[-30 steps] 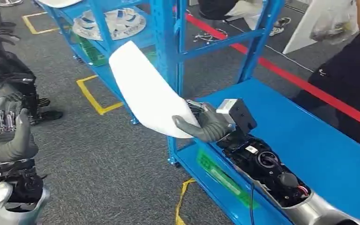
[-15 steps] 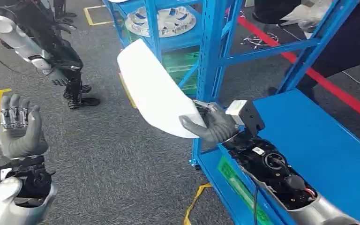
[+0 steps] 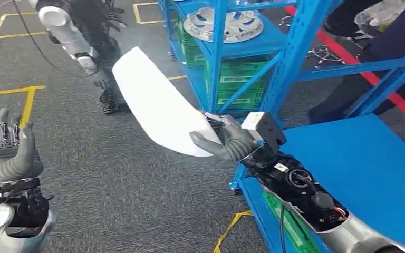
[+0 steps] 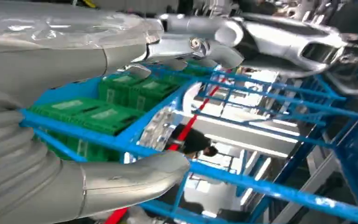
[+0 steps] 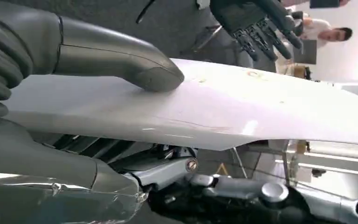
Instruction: Take the parts from the cabinet and place them on the table.
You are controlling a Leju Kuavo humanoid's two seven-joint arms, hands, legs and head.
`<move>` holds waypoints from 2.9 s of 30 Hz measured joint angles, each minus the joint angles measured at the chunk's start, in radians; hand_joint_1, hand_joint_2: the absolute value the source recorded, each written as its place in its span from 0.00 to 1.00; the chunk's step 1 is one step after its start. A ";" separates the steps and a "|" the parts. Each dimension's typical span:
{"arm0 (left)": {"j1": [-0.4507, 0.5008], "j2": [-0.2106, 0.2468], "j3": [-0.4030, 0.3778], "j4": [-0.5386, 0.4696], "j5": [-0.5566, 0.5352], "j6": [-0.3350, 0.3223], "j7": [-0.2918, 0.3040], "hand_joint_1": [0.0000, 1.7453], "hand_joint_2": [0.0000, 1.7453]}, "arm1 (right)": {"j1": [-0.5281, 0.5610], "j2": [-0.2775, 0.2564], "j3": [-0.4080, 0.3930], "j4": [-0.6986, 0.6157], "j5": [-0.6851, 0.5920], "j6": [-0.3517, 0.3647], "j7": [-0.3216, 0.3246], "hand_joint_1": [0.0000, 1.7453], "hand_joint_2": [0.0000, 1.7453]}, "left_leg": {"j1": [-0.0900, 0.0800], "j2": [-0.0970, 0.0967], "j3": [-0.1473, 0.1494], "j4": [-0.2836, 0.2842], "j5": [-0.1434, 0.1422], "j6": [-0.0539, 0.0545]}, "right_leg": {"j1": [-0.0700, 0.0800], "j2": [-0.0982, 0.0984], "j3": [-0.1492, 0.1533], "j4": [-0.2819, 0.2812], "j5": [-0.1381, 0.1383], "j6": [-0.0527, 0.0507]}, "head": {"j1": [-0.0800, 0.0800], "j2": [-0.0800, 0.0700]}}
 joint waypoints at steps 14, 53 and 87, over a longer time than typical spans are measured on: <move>-0.005 -0.007 0.000 0.004 -0.007 -0.008 -0.008 0.00 1.00 | -0.009 0.000 0.004 0.024 -0.001 0.012 -0.014 1.00 1.00 | 0.003 -0.146 -0.006 0.001 0.002 -0.030 | -0.010 0.080 0.003 -0.065 0.083 -0.033 | 0.037 0.000; -0.030 -0.025 0.000 0.066 -0.007 -0.036 -0.048 0.00 1.00 | -0.028 0.004 0.013 0.076 -0.014 -0.005 -0.019 1.00 1.00 | 0.008 0.005 -0.080 0.138 -0.027 -0.051 | -0.006 -0.025 0.003 -0.071 0.084 -0.036 | -0.003 0.000; -0.032 -0.031 0.001 0.074 -0.003 -0.018 -0.039 0.00 1.00 | -0.034 0.004 0.013 0.085 -0.019 -0.008 -0.022 1.00 1.00 | -0.004 -0.057 0.010 0.003 -0.011 -0.010 | 0.012 0.057 -0.020 -0.057 0.090 -0.024 | 0.021 0.000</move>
